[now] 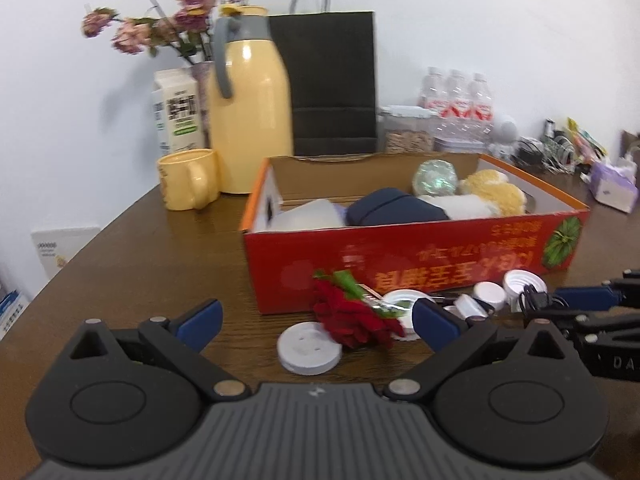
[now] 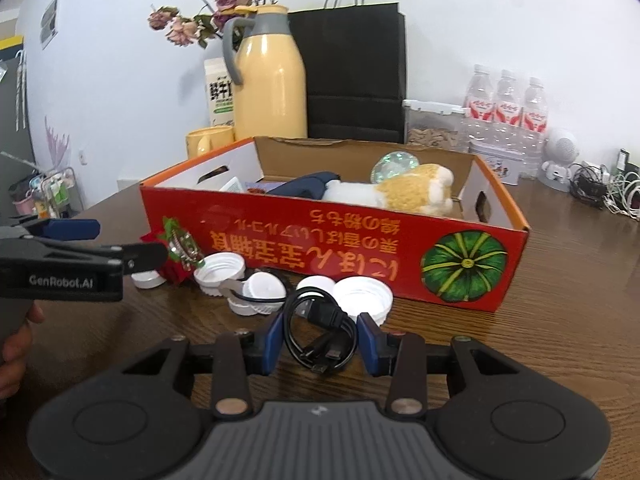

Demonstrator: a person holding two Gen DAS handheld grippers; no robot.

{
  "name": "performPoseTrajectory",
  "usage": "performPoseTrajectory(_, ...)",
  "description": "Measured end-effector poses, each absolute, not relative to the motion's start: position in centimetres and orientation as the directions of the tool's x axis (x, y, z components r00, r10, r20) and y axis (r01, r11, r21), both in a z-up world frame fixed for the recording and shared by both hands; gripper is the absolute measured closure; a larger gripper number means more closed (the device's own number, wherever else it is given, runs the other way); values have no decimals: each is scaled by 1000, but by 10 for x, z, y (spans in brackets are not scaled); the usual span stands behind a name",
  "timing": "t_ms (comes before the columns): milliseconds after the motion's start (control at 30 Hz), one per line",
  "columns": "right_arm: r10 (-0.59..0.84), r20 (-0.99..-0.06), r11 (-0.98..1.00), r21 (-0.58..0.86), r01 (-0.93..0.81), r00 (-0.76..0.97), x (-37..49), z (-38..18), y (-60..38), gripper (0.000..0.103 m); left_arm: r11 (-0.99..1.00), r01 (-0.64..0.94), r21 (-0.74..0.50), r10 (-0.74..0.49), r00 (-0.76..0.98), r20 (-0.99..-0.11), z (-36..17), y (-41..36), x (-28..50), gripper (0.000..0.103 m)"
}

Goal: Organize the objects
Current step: 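Grasp the red artificial rose with the left gripper while the right gripper lifts the cable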

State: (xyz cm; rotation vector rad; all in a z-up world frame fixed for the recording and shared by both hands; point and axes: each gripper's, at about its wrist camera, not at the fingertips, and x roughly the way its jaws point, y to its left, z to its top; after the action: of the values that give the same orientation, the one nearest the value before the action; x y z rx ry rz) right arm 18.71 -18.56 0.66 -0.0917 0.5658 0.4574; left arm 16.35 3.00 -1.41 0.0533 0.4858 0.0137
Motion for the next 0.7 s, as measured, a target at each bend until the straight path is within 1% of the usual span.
performPoseTrajectory(200, 380, -525, 906, 44, -421, 761, 187, 7, -193, 65, 994, 65, 93, -10, 869, -495, -14, 17, 174, 0)
performPoseTrajectory(367, 365, -521, 916, 51, -398, 772, 189, 7, -201, 65, 991, 76, 107, -10, 854, -519, -12, 15, 182, 5)
performPoseTrajectory(467, 361, -519, 920, 61, -388, 775, 190, 7, -205, 64, 990, 85, 112, -13, 849, -528, -14, 13, 185, 14)
performPoseTrajectory(533, 364, -519, 919, 63, -390, 773, 190, 7, -206, 65, 990, 87, 109, -14, 841, -542, -16, 13, 188, 25)
performPoseTrajectory(600, 367, -518, 917, 62, -394, 772, 190, 7, -206, 65, 992, 80, 97, -12, 830, -557, -19, 14, 193, 27)
performPoseTrajectory(667, 371, -519, 916, 64, -397, 770, 190, 7, -206, 65, 993, 71, 90, -8, 826, -564, -21, 16, 195, 33)
performPoseTrajectory(700, 372, -519, 915, 65, -398, 770, 190, 7, -205, 65, 994, 73, 80, -15, 827, -562, -21, 18, 195, 44)
